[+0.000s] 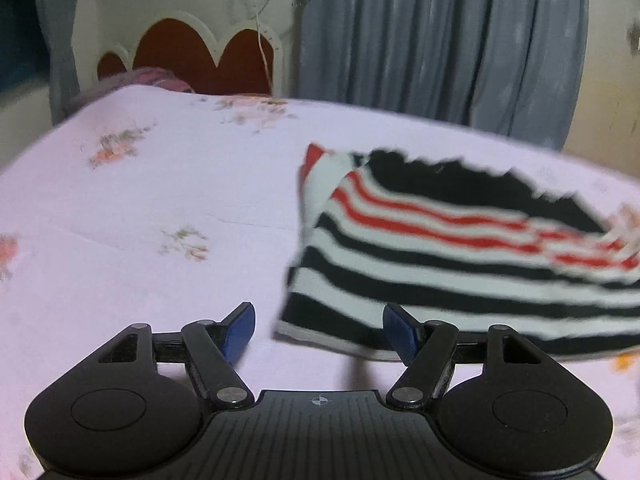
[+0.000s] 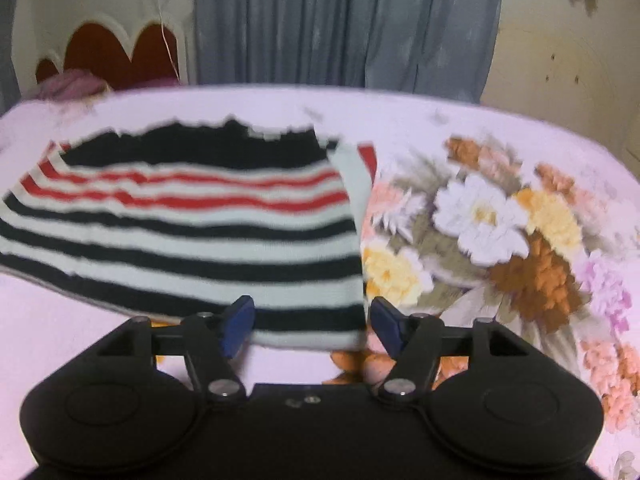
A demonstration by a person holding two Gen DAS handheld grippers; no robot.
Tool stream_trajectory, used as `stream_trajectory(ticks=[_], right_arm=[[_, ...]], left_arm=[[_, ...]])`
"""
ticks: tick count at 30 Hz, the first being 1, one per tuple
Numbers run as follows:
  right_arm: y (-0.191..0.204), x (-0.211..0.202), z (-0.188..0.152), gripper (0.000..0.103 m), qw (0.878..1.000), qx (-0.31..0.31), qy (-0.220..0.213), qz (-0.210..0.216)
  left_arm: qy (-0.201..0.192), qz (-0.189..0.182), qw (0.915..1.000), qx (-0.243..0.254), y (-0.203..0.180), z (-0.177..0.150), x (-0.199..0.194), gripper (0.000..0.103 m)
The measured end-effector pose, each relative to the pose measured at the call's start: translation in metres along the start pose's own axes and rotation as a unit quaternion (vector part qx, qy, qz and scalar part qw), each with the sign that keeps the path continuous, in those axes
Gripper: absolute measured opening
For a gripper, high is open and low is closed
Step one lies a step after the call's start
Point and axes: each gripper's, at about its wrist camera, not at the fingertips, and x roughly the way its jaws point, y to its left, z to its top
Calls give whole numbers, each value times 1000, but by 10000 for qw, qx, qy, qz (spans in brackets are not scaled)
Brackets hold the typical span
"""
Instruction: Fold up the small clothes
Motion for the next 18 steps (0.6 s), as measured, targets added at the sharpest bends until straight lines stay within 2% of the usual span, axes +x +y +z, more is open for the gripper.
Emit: stream_trajectory(ticks=[1,2,3,5,6,8,16,17,18], right_arm=[[6,-3,2,42,9999,39,-46,101],[8,-4,5,21,9996,117,-62,238],[5,-3,8,10,9992,191,-73,331],[11,0,18,12,9977,357,-172,550],[8,3,20,12,9965,459,-201,666],[23,16,33,10,9947,598,-151,826],[99,43,64,8,9897,563,-34,1316],[107,50,69,8,9891,523,-32,1377],[113,54,73,8,9888,490,-31,1412]], left_arm=[[9,-179,9995,-242,2,-3,-4,70],[44,-447,9972,-595,7,-7,-7,64],[114,-682,9927,-985,11,-13,-6,54],[283,-1053,9772,-1823,22,-26,4,54],[336,-1091,9697,-2160,26,-32,11,54],[203,-1189,9563,-2664,34,-37,23,54],[-124,-1421,9214,-3615,43,-23,70,54],[-134,-1409,9189,-3682,43,-21,75,49],[-103,-1372,9182,-3716,42,-19,80,30]])
